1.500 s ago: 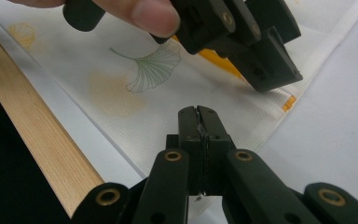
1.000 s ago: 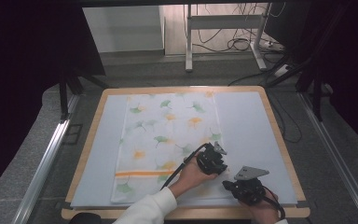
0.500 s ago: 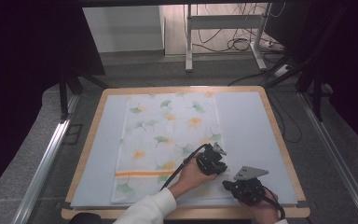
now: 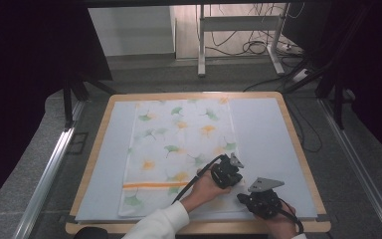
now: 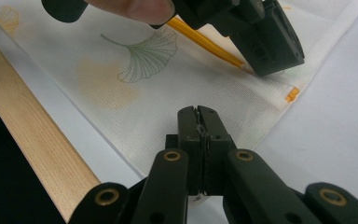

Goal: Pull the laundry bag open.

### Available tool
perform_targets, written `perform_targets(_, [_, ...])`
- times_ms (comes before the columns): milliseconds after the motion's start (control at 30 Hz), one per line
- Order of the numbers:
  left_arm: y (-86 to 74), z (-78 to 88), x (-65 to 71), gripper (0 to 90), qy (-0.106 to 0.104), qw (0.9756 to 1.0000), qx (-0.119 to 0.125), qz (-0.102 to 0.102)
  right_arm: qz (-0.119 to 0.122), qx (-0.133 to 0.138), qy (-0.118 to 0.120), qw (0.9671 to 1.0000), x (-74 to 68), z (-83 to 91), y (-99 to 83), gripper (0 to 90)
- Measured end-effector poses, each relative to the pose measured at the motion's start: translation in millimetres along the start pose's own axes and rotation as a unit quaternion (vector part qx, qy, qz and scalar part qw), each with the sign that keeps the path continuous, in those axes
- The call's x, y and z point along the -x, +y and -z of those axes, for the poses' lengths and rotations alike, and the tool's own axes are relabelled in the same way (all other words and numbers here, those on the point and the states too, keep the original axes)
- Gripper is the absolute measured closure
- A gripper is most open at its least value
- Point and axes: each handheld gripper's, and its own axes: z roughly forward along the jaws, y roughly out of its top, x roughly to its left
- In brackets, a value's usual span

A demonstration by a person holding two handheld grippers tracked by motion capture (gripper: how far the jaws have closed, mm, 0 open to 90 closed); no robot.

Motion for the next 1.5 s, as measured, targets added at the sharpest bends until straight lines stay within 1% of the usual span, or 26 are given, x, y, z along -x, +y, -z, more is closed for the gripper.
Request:
perform_targets(167, [0.9,-1.6,1.1,88.3,0.005,1.0000,-0.004,0.001,-0.001,0.000,-0.003,1.0000,0.7,-0.8,0.9,87.5])
perform_targets(300, [1.3,-2.6,2.9,88.4,0.008,1.0000,-0.002,0.001,-0.006,-0.001,-0.007,1.0000,2.8,-2.2,2.8,87.5])
perform_targets(400, [0.4,-2.4,3.8,89.4,0.011,0.9999,0.001,-0.004,-0.010,0.001,-0.009,0.9999,4.5,-3.3,4.1,87.5])
perform_targets(433, [-0.1,-2.9,4.6,89.8,0.011,0.9999,0.007,0.000,-0.011,0.000,-0.011,0.9999,5.2,-3.3,4.5,87.5])
perform_targets(467, [-0.3,-1.2,3.0,89.9,0.013,0.9998,-0.004,-0.014,-0.012,0.003,-0.012,0.9999,6.2,-3.8,4.9,87.5])
perform_targets(500, [-0.7,-1.9,3.7,90.0,0.012,0.9999,0.002,-0.009,-0.015,0.001,-0.014,0.9998,7.2,-3.7,5.2,87.5])
perform_targets(533, [-0.9,-1.4,3.4,90.0,0.013,0.9998,0.001,-0.014,-0.017,0.002,-0.019,0.9997,10.3,-5.0,5.6,87.6])
perform_targets(633, [-1.3,-1.7,3.8,90.0,0.012,0.9998,0.004,-0.013,-0.023,0.000,-0.022,0.9995,13.3,-6.3,5.6,87.6])
perform_targets(700, [-1.6,-1.3,4.0,90.0,0.015,0.9997,0.004,-0.020,-0.027,-0.003,-0.028,0.9992,16.9,-8.7,4.9,87.9])
perform_targets(800, [-2.4,-1.2,5.1,90.0,0.020,0.9995,0.006,-0.026,-0.038,-0.003,-0.026,0.9990,19.9,-9.3,4.5,88.5])
perform_targets(833, [-2.4,-1.2,5.1,90.0,0.020,0.9995,0.006,-0.026,-0.038,-0.003,-0.026,0.9990,19.9,-9.3,4.5,88.5])
perform_targets(867, [-2.8,-1.0,5.5,90.0,0.022,0.9993,0.006,-0.030,-0.048,-0.002,-0.021,0.9986,21.6,-9.5,4.3,88.7])
perform_targets(900, [-2.8,-1.0,5.5,90.0,0.022,0.9993,0.006,-0.030,-0.048,-0.002,-0.021,0.9986,21.6,-9.5,4.3,88.7])
perform_targets(933, [-3.1,-0.4,5.4,90.0,0.024,0.9991,0.003,-0.036,-0.065,-0.002,-0.014,0.9978,23.7,-9.6,4.1,88.8])
perform_targets(1033, [-3.8,-0.4,6.3,90.0,0.027,0.9988,0.005,-0.039,-0.070,-0.002,-0.010,0.9975,25.0,-9.5,3.9,88.9])
perform_targets(1067, [-4.2,0.0,7.3,90.0,0.032,0.9985,0.003,-0.045,-0.070,-0.001,-0.012,0.9975,25.1,-9.7,3.8,88.9])
perform_targets(1100, [-4.2,0.0,7.3,90.0,0.032,0.9985,0.003,-0.045,-0.070,-0.001,-0.012,0.9975,25.1,-9.7,3.8,88.9])
perform_targets(1133, [-4.5,0.4,7.9,90.0,0.036,0.9980,0.002,-0.052,-0.071,-0.001,-0.013,0.9974,24.7,-9.8,3.8,89.0])
perform_targets(1500, [-7.9,3.6,6.1,90.0,0.039,0.9978,0.001,-0.054,-0.082,0.000,-0.010,0.9966,25.7,-9.8,3.0,89.1])
